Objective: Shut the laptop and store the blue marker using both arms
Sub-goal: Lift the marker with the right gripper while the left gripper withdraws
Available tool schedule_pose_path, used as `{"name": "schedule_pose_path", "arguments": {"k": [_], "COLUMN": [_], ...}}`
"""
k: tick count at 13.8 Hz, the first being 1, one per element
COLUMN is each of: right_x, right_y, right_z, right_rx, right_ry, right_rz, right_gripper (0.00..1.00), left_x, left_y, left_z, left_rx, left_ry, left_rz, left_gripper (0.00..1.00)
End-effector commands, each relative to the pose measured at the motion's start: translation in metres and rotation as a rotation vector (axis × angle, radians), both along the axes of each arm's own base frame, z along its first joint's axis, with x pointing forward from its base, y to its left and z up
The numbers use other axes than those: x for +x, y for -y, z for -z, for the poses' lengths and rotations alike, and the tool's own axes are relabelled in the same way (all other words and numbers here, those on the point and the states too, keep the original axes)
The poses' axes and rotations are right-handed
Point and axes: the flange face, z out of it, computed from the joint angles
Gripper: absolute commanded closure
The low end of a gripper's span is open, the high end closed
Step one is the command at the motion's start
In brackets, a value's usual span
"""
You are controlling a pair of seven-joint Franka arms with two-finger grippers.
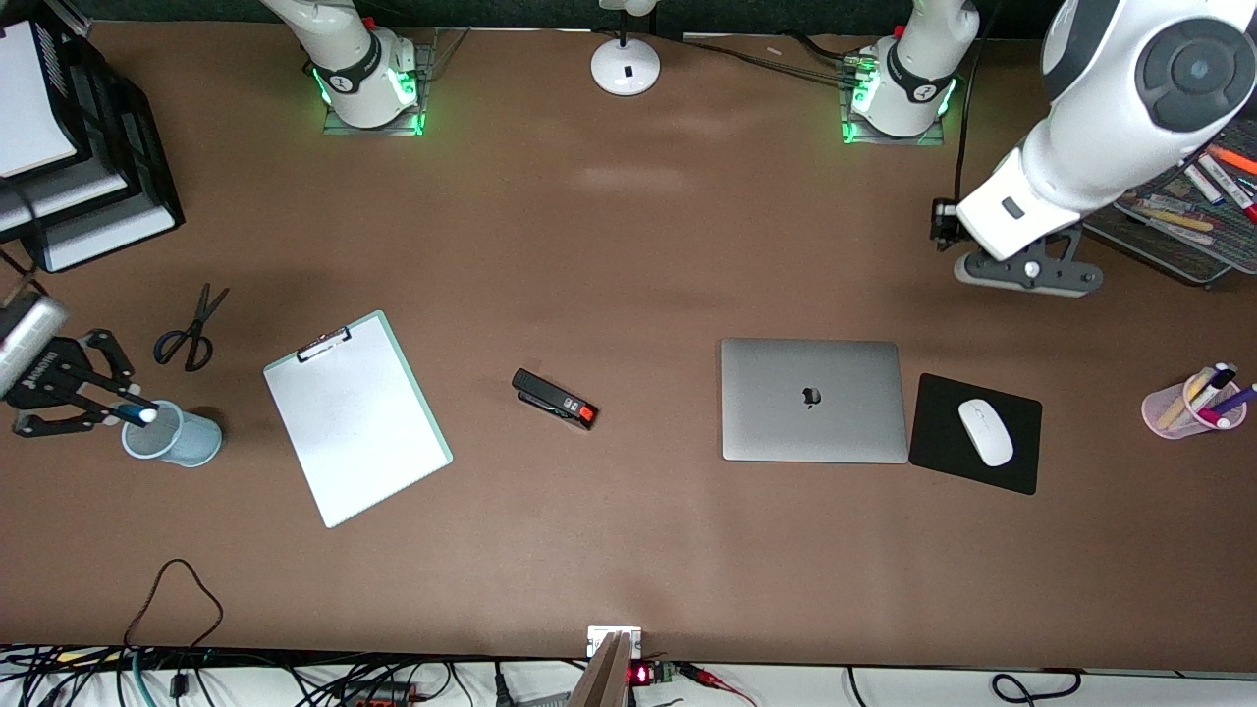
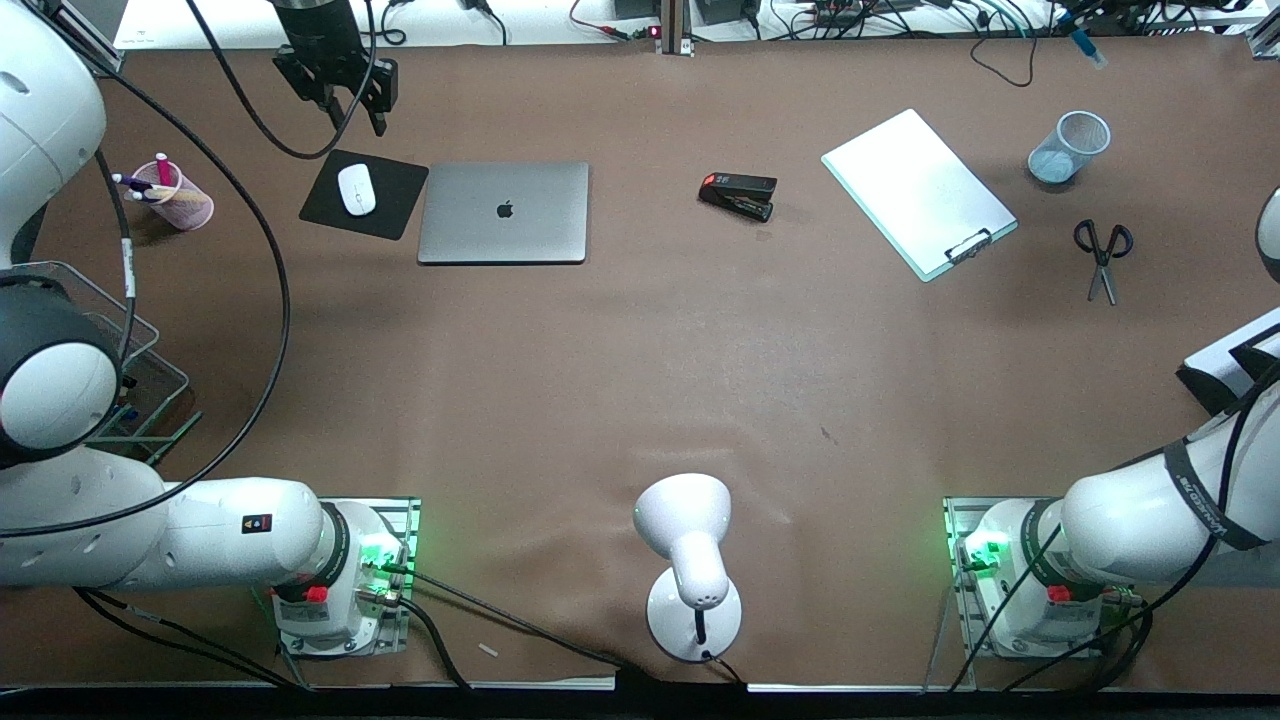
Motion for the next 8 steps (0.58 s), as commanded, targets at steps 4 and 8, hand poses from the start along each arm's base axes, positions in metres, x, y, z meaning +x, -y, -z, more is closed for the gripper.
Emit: {"name": "schedule_pose_path", "arguments": {"k": [4,8], "right_x": [-0.013,-0.011], "right_y": [0.061,0.102], "right_z": [0.028,0.072], "right_rx": [0.153,0.272], "right_ry": [-0.008,0.011], "right_rz": [-0.164,-0.207], "right_gripper": [1.00,1.00], "left_x": [-0.009,-0.012], "left_y": [-0.038,-0.065], "left_z": [-0.025,-0.042], "left_rx": [-0.031,-0.075], "left_ry": [0.016,0.041], "left_rz": [0.047,0.071], "left_gripper": [0.00,0.00]}}
